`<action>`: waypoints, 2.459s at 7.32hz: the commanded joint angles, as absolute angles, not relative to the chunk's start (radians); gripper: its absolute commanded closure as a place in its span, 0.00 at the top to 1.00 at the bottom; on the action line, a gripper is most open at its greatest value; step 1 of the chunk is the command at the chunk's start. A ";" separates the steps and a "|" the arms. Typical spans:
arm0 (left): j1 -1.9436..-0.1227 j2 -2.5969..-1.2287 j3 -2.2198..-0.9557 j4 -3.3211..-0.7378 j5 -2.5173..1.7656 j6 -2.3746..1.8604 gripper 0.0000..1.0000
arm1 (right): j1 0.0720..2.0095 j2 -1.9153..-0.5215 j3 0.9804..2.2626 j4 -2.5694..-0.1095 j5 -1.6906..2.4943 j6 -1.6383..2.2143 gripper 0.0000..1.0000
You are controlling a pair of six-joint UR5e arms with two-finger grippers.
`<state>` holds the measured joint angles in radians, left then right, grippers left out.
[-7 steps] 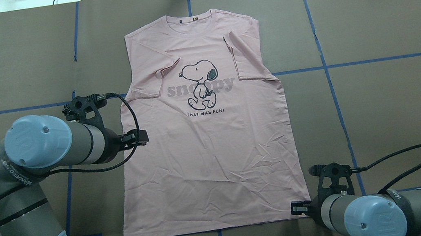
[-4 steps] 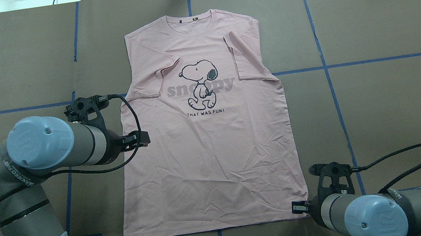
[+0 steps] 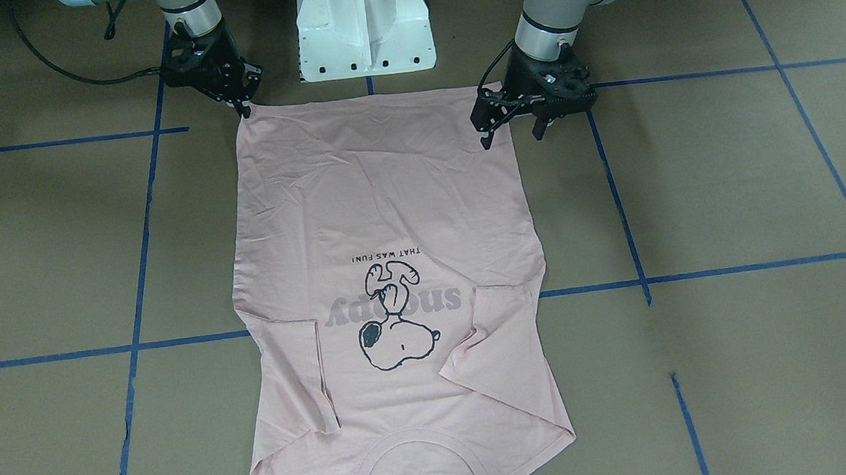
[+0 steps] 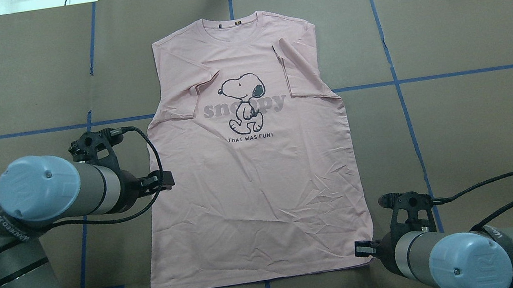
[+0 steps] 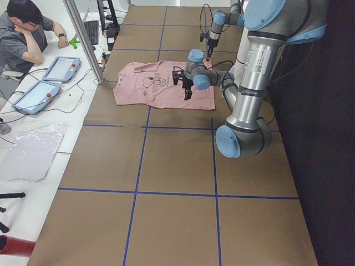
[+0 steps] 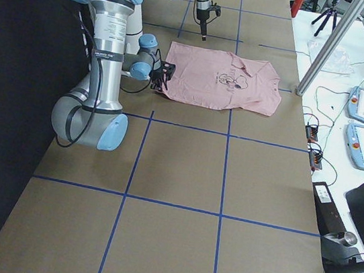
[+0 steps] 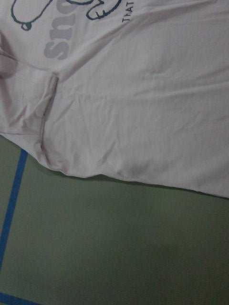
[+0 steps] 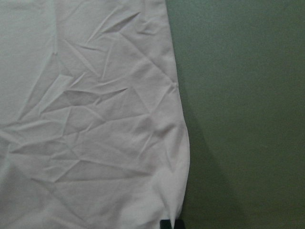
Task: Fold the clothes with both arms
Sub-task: 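Grasp the hem corners nearest the robot with both grippers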
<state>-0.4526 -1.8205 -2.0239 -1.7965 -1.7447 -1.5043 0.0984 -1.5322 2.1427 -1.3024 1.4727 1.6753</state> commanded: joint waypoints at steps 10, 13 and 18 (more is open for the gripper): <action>-0.140 -1.720 -2.017 -1.766 -1.611 -1.756 1.00 | 0.097 -1.522 2.155 -1.301 1.466 1.674 0.00; -0.138 -1.730 -2.026 -1.744 -1.611 -1.756 0.93 | 0.098 -1.522 2.155 -1.301 1.470 1.674 0.00; -0.137 -1.733 -2.045 -1.726 -1.612 -1.756 0.57 | 0.098 -1.528 2.155 -1.301 1.471 1.674 0.00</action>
<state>-0.1366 -1.7336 -2.0380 -1.7262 -1.6120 -1.7565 0.0982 -1.5266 2.1555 -1.3008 1.4705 1.6736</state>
